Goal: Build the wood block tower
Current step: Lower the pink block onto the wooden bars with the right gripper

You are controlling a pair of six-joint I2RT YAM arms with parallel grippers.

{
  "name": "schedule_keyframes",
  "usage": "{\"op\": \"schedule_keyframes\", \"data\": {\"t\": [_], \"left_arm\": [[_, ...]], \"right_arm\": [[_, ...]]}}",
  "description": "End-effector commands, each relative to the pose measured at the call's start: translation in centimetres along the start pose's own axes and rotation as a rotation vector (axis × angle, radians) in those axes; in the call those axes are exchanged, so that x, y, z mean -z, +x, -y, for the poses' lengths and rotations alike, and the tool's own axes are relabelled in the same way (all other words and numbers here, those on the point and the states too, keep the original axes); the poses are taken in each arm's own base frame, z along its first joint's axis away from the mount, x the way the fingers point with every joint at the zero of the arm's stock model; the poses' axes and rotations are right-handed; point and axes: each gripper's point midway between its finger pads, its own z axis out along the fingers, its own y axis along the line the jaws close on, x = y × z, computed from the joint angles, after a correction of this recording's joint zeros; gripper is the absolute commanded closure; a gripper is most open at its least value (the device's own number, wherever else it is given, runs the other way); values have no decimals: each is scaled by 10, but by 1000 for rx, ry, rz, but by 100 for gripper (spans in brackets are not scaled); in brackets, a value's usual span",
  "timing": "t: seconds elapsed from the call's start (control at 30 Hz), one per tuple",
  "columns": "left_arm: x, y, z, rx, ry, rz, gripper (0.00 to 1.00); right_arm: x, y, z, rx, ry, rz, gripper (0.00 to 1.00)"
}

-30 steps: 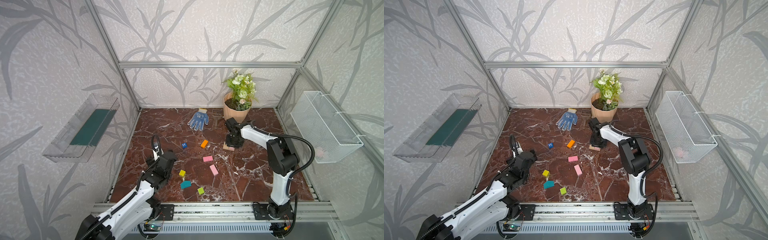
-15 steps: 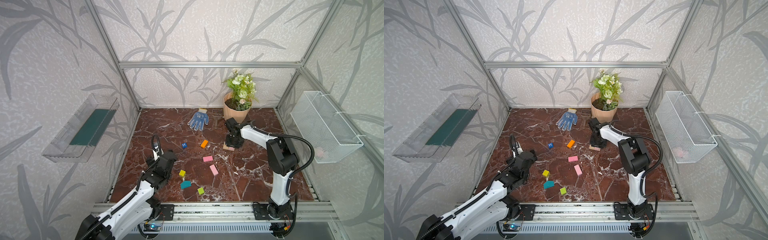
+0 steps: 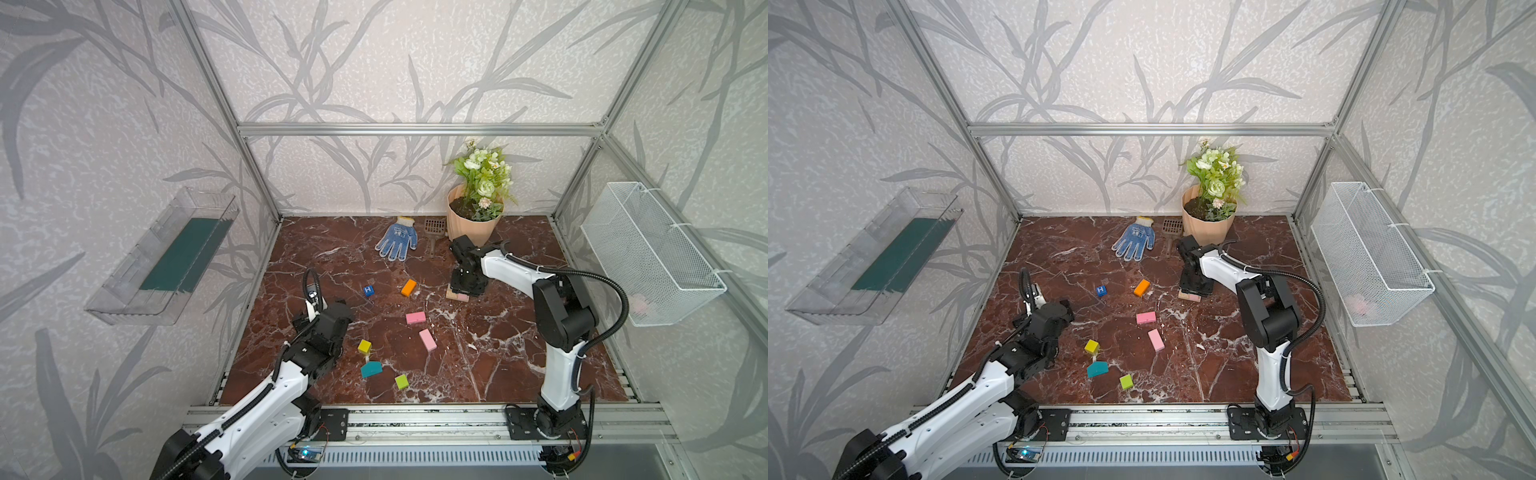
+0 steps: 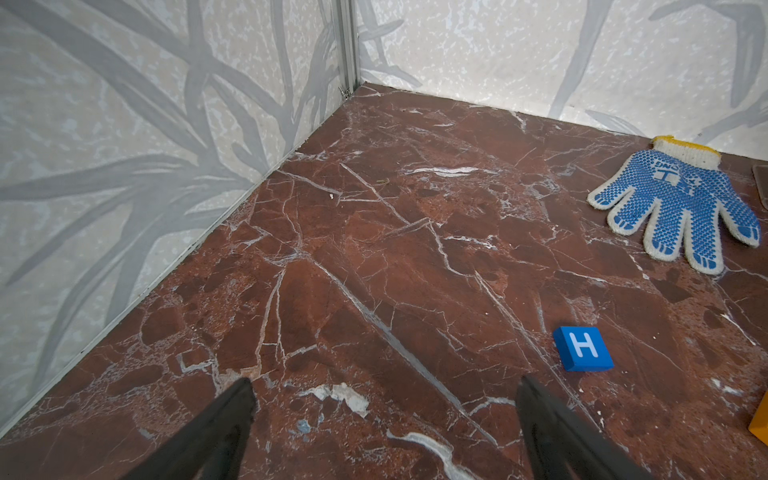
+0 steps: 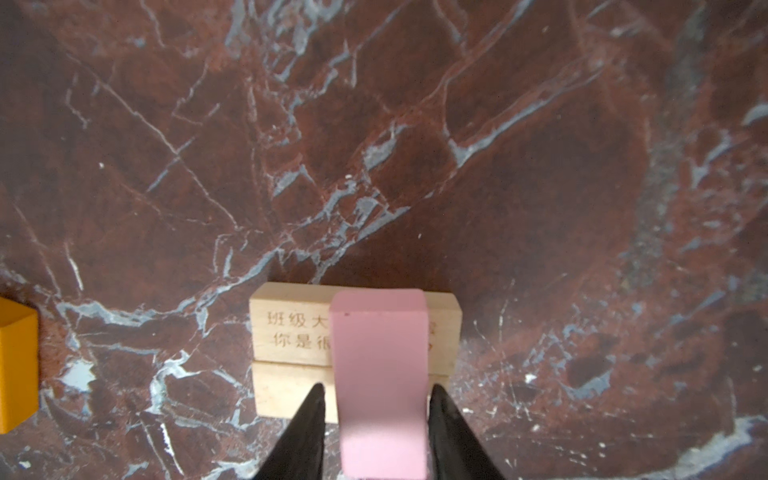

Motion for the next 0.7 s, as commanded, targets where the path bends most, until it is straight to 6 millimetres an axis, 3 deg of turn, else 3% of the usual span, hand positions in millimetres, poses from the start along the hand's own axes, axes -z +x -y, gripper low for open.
{"op": "schedule_keyframes", "data": {"t": [0.0,0.67], "left_arm": [[2,-14,2,42,3,28,2],[2,-14,2,40,3,28,2]], "right_arm": [[-4,3,5,-14,18,-12,61],[-3,2,10,-32,35,-9,64]]}}
